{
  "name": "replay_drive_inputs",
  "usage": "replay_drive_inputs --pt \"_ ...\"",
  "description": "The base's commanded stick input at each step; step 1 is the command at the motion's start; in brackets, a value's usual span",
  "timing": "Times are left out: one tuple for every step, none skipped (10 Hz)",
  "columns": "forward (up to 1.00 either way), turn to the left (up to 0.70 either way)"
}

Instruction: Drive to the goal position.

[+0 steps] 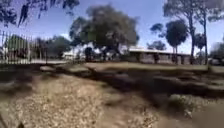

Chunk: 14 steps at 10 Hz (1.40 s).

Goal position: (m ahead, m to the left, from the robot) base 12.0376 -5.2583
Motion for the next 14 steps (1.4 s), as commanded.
replay_drive_inputs --pt "0.7 0.0" --pt "0.7 0.0" --pt "0.7 0.0" --pt "0.7 0.0" --pt "0.7 0.0" --pt "0.7 0.0" --pt "0.7 0.0" --pt "0.7 0.0" --pt "0.7 0.0" --pt "0.7 0.0" --pt "0.7 0.0" --pt "0.7 0.0" --pt "0.7 0.0" --pt "0.7 0.0"
